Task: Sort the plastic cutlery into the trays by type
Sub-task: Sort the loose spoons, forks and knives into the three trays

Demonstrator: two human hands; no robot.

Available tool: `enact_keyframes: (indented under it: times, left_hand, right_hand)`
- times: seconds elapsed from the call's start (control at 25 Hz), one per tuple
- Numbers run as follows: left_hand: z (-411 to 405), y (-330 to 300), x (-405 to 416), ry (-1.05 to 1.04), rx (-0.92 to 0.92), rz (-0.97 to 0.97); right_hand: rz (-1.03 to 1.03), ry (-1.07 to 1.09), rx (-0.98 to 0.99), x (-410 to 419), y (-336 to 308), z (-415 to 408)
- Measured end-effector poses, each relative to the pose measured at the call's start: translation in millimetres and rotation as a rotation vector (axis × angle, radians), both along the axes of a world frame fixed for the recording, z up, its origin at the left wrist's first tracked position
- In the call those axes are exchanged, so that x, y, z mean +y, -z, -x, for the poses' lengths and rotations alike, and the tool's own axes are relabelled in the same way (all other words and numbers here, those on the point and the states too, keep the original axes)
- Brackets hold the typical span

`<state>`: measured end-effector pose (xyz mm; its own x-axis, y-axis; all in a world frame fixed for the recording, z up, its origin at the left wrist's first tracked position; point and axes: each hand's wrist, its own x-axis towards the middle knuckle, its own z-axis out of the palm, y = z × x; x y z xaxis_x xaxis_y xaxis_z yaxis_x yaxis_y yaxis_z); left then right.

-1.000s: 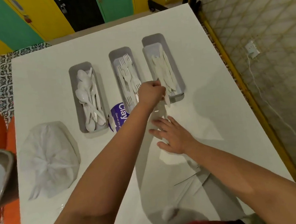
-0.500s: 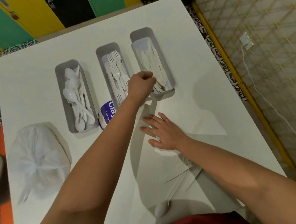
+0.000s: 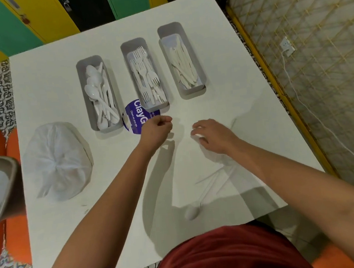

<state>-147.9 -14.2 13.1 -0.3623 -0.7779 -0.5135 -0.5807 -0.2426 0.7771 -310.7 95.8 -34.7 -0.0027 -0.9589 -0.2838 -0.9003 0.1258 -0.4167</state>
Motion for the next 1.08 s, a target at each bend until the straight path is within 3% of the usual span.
enact_keyframes:
  times: [0.16, 0.48, 0.68, 1.08]
  left_hand:
    - [-20.6, 8.9, 39.4, 0.144, -0.039, 0.055]
    - [-29.6, 16.2, 107.9, 0.74, -0.237, 0.118]
    - [-35.6, 22.6, 128.9, 1.063, -0.408, 0.355]
    - [-50.2, 33.5, 123.0, 0.955, -0.492, 0.52]
  right_hand:
    - [0.222, 0.185, 0.052, 40.0, 0.6, 11.6]
    - [0.001, 0.251, 0.134, 99.2, -5.6, -0.2]
    - [0.014, 0.304, 0.13, 112.5, -6.8, -5.5]
    - [-0.006, 0.358, 0.075, 114.5, -6.6, -12.7]
